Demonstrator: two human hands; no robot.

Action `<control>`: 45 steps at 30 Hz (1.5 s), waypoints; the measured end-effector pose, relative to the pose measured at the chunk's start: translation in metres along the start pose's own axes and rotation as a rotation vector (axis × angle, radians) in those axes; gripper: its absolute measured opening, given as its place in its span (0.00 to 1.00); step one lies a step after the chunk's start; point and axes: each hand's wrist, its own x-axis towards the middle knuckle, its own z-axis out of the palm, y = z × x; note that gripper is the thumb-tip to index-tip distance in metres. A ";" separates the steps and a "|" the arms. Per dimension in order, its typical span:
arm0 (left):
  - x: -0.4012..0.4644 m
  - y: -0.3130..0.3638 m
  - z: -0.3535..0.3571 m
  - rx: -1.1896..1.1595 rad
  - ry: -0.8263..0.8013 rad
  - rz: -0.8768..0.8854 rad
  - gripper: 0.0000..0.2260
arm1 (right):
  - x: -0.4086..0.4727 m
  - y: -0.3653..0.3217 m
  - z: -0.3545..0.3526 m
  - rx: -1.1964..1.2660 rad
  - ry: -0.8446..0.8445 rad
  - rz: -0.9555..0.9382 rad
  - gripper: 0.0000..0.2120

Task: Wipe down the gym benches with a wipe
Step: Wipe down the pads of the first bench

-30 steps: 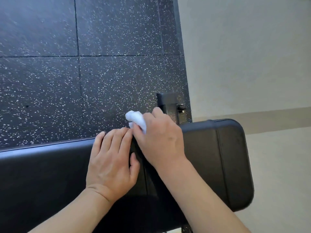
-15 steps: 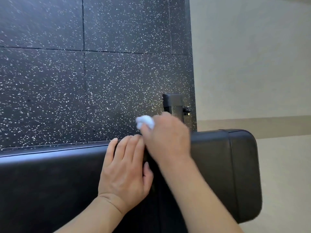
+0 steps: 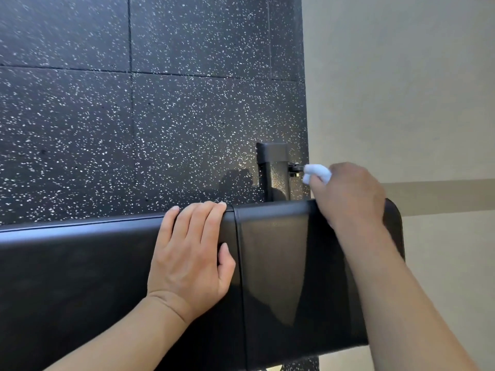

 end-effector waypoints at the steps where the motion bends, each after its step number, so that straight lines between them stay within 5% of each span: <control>1: 0.000 0.001 0.000 0.002 0.000 -0.001 0.29 | -0.005 -0.019 0.004 0.027 -0.018 -0.049 0.19; 7: -0.001 0.001 -0.001 0.029 0.022 -0.010 0.27 | -0.046 -0.129 0.027 0.253 -0.162 -0.323 0.21; 13: -0.001 0.003 0.001 0.059 0.057 0.001 0.27 | -0.041 -0.075 0.022 0.286 0.075 -0.371 0.19; 19: -0.004 0.001 0.006 0.077 0.076 0.003 0.27 | -0.028 0.020 0.020 0.298 0.351 -0.177 0.17; 30: -0.003 0.008 0.000 0.067 0.017 -0.015 0.28 | -0.156 -0.050 0.059 0.547 0.568 0.026 0.11; 36: -0.006 0.005 0.000 0.104 0.006 0.032 0.28 | -0.226 -0.010 0.085 0.412 0.636 0.001 0.10; 41: -0.006 0.001 0.004 0.087 0.024 0.057 0.27 | -0.233 0.050 0.094 0.423 0.662 0.338 0.12; 45: -0.006 0.000 0.006 0.085 0.037 0.060 0.26 | -0.214 0.007 0.080 0.525 0.639 0.539 0.13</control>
